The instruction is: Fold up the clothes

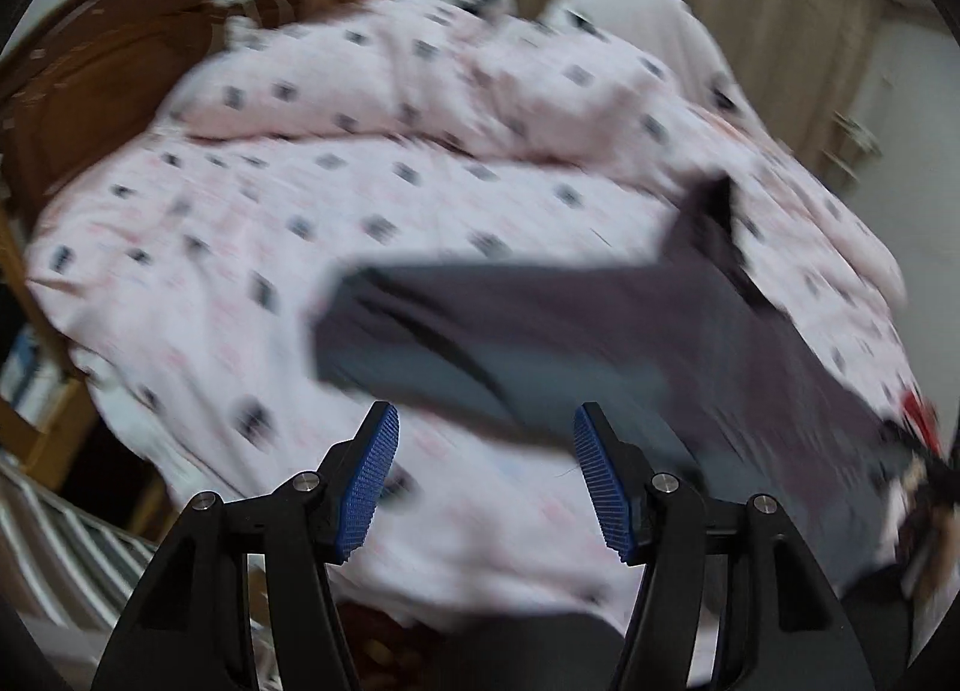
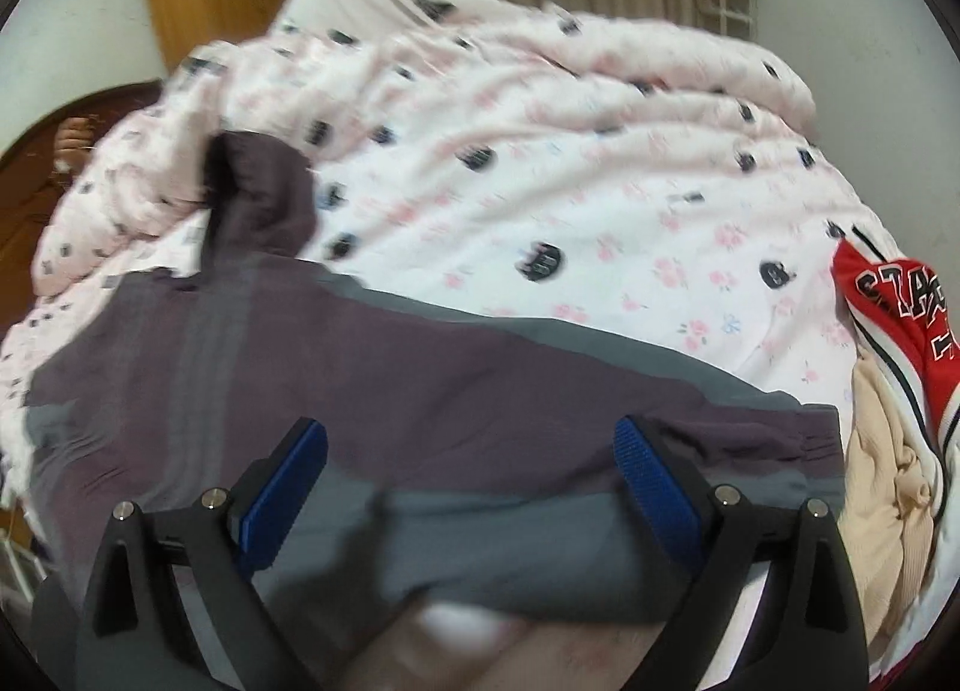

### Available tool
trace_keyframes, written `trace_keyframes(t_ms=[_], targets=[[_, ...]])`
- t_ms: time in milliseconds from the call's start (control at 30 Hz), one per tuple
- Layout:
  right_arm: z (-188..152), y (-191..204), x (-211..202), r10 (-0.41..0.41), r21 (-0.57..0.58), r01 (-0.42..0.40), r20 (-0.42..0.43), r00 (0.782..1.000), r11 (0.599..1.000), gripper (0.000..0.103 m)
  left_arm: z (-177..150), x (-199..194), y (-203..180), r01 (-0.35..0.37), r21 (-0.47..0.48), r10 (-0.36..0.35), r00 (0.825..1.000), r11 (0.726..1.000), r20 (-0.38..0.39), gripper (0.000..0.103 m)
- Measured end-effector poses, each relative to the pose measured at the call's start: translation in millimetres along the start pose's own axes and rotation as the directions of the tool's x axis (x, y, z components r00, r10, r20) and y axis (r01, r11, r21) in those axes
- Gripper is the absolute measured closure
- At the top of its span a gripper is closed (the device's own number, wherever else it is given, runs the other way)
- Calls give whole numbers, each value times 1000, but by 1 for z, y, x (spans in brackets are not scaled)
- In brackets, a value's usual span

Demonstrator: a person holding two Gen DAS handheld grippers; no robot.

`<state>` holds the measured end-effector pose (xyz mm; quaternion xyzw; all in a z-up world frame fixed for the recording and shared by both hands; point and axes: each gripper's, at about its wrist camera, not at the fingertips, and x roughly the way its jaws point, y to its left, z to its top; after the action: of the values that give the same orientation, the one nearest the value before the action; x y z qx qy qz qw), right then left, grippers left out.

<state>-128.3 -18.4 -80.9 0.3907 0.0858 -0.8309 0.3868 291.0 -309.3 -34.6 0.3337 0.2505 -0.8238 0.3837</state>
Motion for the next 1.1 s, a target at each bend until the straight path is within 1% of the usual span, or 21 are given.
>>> trace_keyframes(t_ms=[133,233,367,433,533,600,700,767,900,933,1000,1067,1100], targets=[[-16,24,-34,48,-64,-45,53,997,997,5,-41,7,-50,88,63,-83,994,994,-71,48],[-37,44,-59,67,-110,-59,70,995,992,5,-67,14,-76,131,99,-120,986,986,-117,48],[-81,84,-89,32,-220,-13,83,996,975,5,-94,20,-107,157,170,-130,978,973,-164,48],[-106,107,-95,10,-295,13,78,997,955,5,-105,21,-117,160,191,-127,976,969,-174,48],[-144,141,-99,-21,-419,54,84,996,906,5,-115,20,-123,153,208,-118,978,966,-171,48],[-165,160,-95,-29,-502,68,86,996,862,5,-118,18,-123,160,210,-126,978,965,-167,48],[-189,180,-83,-44,-595,85,83,996,799,5,-124,16,-118,158,196,-128,979,968,-157,48],[-199,187,-74,-59,-631,101,88,994,769,5,-128,16,-111,154,179,-128,980,972,-153,48],[-212,199,-54,-124,-681,181,133,983,710,5,-135,15,-96,153,131,-134,980,979,-144,48],[-211,199,-50,-140,-682,196,137,981,705,5,-137,16,-93,155,122,-137,980,980,-144,48],[-208,196,-44,-167,-669,226,153,974,708,5,-139,16,-91,158,125,-139,979,979,-146,48],[-201,190,-43,-181,-643,247,168,969,725,5,-141,17,-90,162,129,-142,979,978,-149,48],[-196,186,-45,-181,-622,250,174,968,742,5,-142,17,-93,170,138,-149,977,976,-152,48]])
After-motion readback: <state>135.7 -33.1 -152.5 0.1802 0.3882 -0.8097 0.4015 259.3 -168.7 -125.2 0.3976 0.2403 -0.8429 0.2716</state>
